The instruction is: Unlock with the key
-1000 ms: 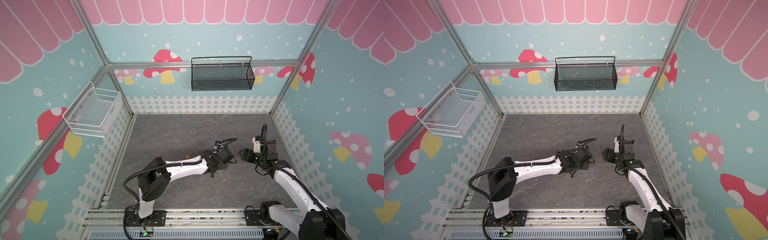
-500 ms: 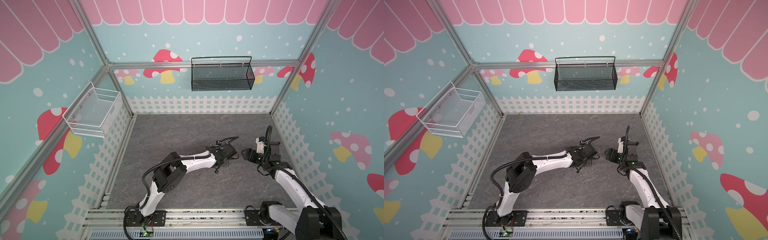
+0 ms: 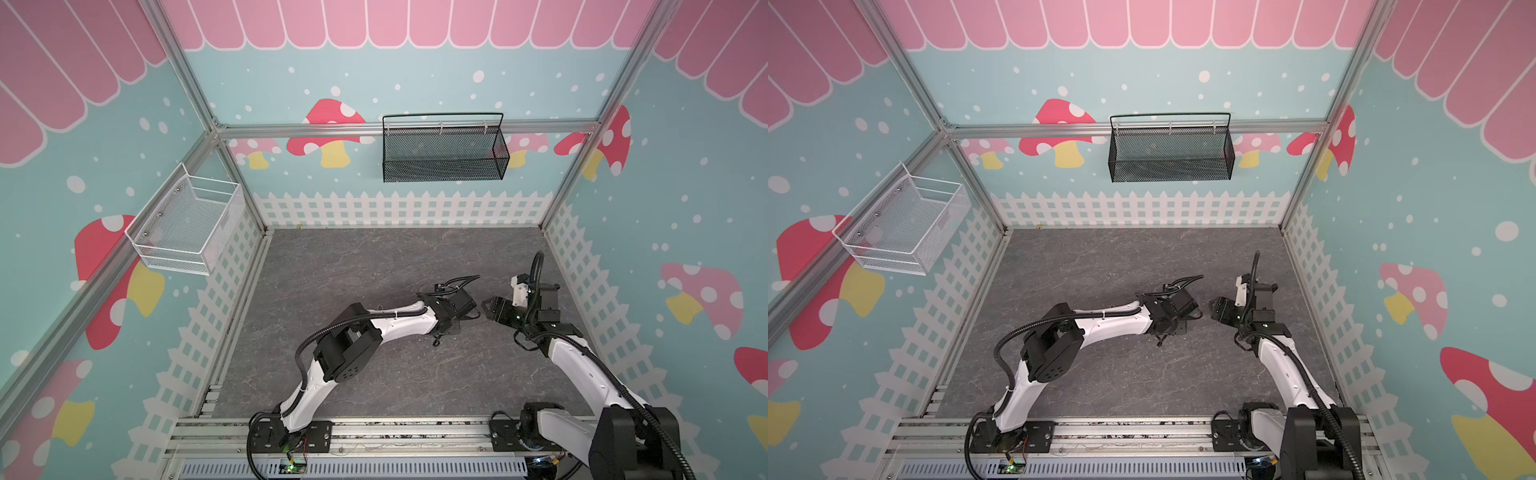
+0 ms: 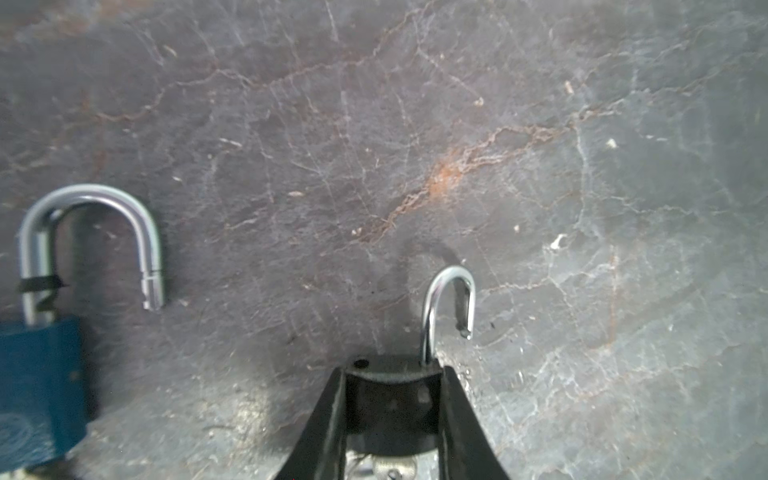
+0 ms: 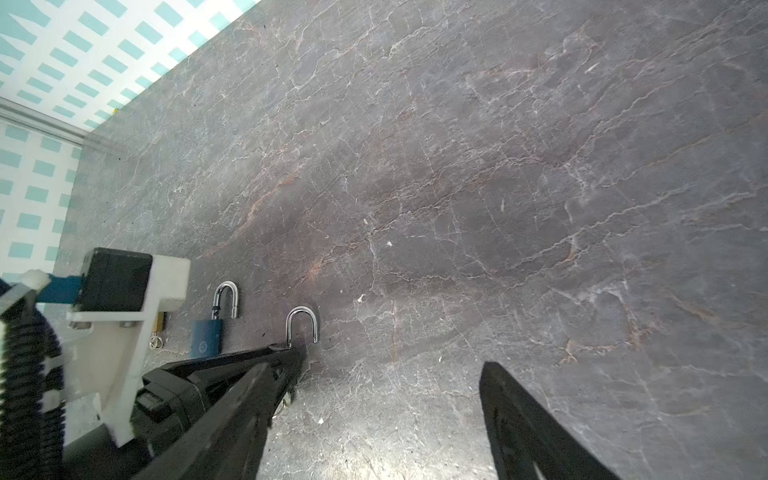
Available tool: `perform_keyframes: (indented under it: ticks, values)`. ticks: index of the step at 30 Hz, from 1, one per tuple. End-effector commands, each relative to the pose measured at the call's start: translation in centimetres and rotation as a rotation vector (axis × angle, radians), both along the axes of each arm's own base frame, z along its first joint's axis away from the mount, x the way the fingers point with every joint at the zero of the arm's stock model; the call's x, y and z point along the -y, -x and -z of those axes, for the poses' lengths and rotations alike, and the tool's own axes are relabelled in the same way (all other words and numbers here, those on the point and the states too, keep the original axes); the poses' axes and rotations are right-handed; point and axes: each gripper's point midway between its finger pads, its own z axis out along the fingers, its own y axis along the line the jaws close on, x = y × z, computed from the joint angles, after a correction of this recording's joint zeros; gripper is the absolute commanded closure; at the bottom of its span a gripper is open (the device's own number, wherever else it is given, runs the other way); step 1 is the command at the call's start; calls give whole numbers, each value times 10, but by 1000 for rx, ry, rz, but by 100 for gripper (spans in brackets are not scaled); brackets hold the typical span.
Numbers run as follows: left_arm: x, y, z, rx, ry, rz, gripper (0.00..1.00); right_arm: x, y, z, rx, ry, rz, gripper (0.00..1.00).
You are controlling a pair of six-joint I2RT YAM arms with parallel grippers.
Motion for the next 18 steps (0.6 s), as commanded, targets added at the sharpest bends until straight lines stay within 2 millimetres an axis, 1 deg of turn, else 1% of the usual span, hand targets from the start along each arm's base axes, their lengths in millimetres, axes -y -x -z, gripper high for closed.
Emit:
perform_keyframes:
  ticks: [1, 4, 8, 10, 11, 14, 16, 18]
  values:
    - [-3, -3, 6, -18, -9, -26, 82, 1, 0, 3, 1, -12, 2, 19]
    - [-4, -3, 2, -16, -4, -25, 73, 2, 1, 3, 7, -14, 14, 19]
    - [-1, -7, -17, 14, 28, -22, 62, 1, 1, 1, 11, -20, 12, 20]
    - [1, -7, -28, 19, 50, -15, 59, 2, 1, 1, 13, -23, 20, 20]
    - [2, -7, -36, 15, 79, -17, 57, 1, 2, 0, 14, -30, 17, 20]
    - [4, -9, -68, 59, 149, -15, 47, 2, 0, -3, 27, -28, 23, 20]
    - [0, -11, -89, 95, 168, -7, 38, 5, -2, -5, 35, -19, 41, 19]
    - [-11, -13, -111, 135, 181, -14, 30, 9, -5, -8, 41, -16, 67, 19]
